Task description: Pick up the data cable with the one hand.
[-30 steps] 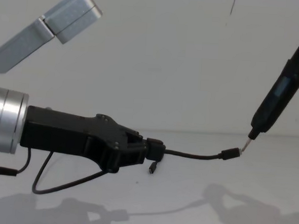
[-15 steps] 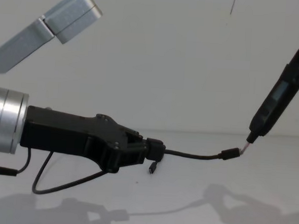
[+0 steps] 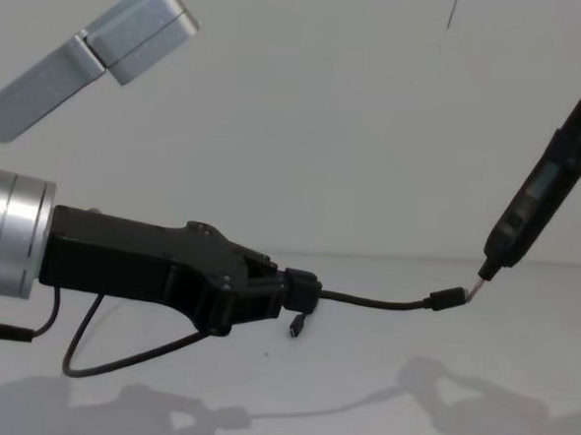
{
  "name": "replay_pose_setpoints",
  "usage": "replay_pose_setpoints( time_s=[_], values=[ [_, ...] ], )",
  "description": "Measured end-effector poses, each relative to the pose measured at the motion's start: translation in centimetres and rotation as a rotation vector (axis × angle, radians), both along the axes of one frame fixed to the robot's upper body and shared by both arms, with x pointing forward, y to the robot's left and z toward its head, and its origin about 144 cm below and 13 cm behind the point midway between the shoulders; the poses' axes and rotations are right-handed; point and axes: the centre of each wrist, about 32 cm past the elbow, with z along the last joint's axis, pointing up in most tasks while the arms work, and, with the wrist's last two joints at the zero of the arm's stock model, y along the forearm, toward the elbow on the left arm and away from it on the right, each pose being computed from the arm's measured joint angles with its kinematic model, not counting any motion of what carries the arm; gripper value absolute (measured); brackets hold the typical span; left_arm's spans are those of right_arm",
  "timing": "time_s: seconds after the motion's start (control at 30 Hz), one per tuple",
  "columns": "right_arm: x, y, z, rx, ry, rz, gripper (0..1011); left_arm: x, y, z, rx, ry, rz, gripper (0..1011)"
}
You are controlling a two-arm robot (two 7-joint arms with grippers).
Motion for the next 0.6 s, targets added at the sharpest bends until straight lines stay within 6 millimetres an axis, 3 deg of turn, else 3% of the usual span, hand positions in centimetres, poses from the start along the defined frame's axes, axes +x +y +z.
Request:
replay_pose_setpoints(
  time_s=[0.6],
  values=[
    [0.43, -0.27, -0.23, 0.004, -0.002, 0.008, 269, 0.00, 0.00, 0.00, 0.000, 0.000, 0.000, 40]
  ],
)
